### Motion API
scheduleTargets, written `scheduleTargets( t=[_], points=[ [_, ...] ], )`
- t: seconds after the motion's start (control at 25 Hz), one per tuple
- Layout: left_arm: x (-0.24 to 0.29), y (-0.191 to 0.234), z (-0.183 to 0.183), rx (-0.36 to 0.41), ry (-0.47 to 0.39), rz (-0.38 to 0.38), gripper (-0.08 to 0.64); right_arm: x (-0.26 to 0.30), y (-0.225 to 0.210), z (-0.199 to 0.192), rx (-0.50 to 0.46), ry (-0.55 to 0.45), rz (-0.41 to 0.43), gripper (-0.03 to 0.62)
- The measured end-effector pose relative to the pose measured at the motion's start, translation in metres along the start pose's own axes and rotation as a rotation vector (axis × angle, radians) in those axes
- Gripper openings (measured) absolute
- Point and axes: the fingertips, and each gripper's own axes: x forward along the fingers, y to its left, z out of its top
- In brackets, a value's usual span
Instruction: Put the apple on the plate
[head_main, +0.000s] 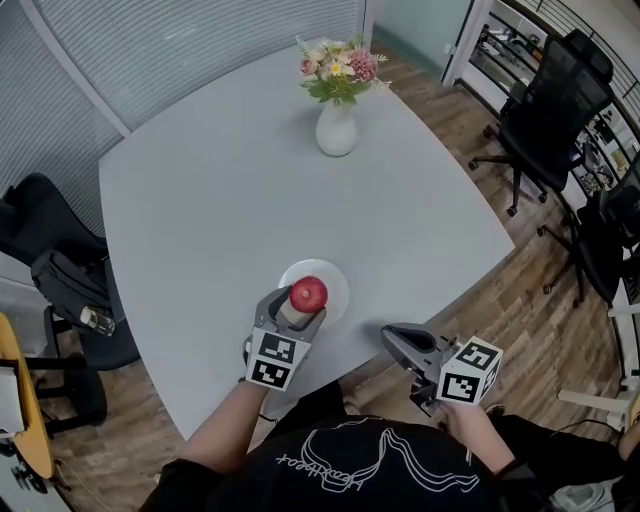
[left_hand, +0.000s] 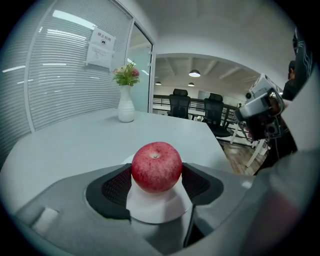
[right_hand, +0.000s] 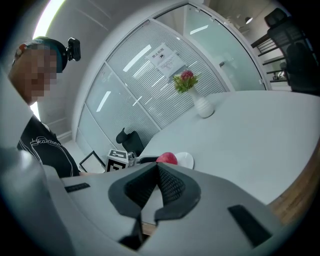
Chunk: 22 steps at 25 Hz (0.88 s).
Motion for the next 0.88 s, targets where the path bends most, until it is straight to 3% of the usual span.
scheduleTargets(
  t=[0.28, 0.52, 0.88],
  points=[
    [0.012, 0.006, -0.008, 0.019, 0.013, 0.009, 0.316, 0.009, -0.003, -0.004, 0.017, 0.009, 0.014, 0.009],
    [0.013, 0.000, -0.007, 0.092, 0.005, 0.008, 0.316, 0.007, -0.007, -0.015, 0.038, 0.026, 0.003, 0.009],
    [0.014, -0.001, -0.006, 0.035, -0.035, 0.007, 0.318, 0.007, 0.000, -0.012, 0.045, 0.003, 0.038, 0.009]
  ],
)
